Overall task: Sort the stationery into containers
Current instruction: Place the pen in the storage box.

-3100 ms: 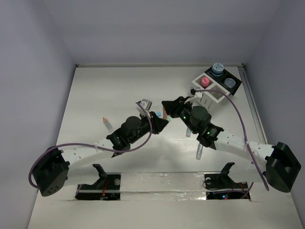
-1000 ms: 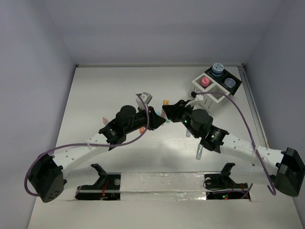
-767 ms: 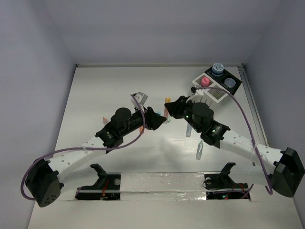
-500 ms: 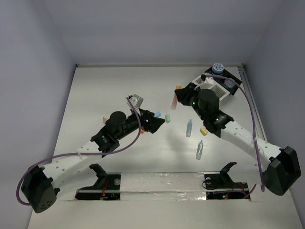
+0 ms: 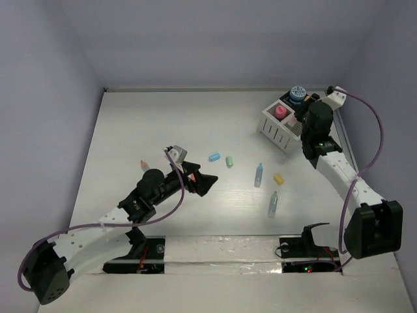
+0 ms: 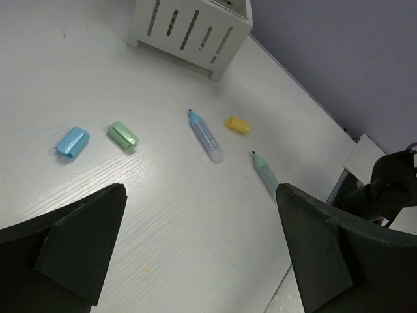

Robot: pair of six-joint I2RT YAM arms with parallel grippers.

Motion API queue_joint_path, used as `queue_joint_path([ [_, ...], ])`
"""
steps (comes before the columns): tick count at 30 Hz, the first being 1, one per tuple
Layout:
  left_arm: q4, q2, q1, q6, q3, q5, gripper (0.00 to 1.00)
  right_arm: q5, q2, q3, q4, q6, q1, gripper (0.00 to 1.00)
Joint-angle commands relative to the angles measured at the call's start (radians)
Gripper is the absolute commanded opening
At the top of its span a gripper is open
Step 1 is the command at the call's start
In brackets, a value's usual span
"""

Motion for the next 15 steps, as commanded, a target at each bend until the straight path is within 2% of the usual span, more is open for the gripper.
queue_joint_path([
  [1,0.095,-0.055,-0.009,0.034,-0.034,-0.037,0.99,0.094,0.044,0.046,0.073,-0.088,-0.055,0.00],
  [4,0.102,-0.087,-0.009,0.040,-0.059,-0.062,0.99,0.089,0.093,0.064,0.108,-0.110,-0.095,0.00],
  [15,0.088,-0.124,-0.009,0.020,-0.079,-0.083,0.99,0.129,0.262,0.081,0.228,-0.250,-0.095,0.00],
])
